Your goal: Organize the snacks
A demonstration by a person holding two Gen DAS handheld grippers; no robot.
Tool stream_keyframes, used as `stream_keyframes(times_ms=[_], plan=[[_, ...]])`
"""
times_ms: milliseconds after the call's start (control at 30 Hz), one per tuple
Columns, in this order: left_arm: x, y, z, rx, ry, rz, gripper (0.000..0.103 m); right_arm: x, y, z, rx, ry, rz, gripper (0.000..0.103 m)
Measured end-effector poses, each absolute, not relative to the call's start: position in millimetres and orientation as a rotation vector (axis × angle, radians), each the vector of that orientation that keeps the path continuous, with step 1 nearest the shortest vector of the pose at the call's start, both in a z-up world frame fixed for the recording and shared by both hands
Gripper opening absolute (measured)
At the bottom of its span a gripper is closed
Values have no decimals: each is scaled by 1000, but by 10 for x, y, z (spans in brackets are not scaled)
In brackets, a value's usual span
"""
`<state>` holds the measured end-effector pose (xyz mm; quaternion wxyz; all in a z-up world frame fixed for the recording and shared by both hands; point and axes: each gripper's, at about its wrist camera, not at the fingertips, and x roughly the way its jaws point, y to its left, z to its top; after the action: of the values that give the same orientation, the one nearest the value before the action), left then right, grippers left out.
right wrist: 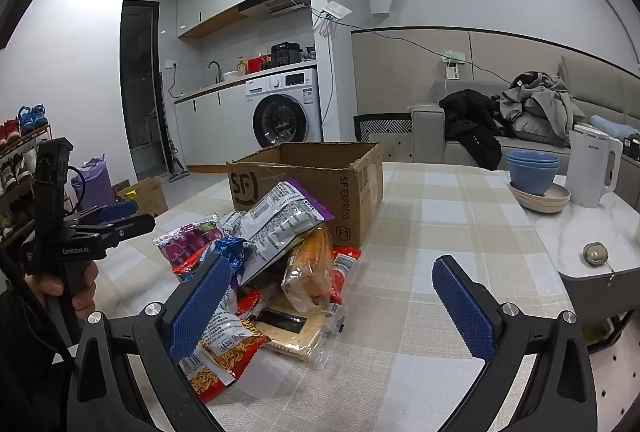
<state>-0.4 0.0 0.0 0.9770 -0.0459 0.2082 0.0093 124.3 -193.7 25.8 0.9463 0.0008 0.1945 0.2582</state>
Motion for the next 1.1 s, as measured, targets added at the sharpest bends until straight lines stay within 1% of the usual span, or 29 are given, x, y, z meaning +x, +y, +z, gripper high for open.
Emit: stream_keyframes(times_ms=[1100], plan=[[-21,-73,16,-74,415,20,102,1241,-1926,252,3,391,531,103]])
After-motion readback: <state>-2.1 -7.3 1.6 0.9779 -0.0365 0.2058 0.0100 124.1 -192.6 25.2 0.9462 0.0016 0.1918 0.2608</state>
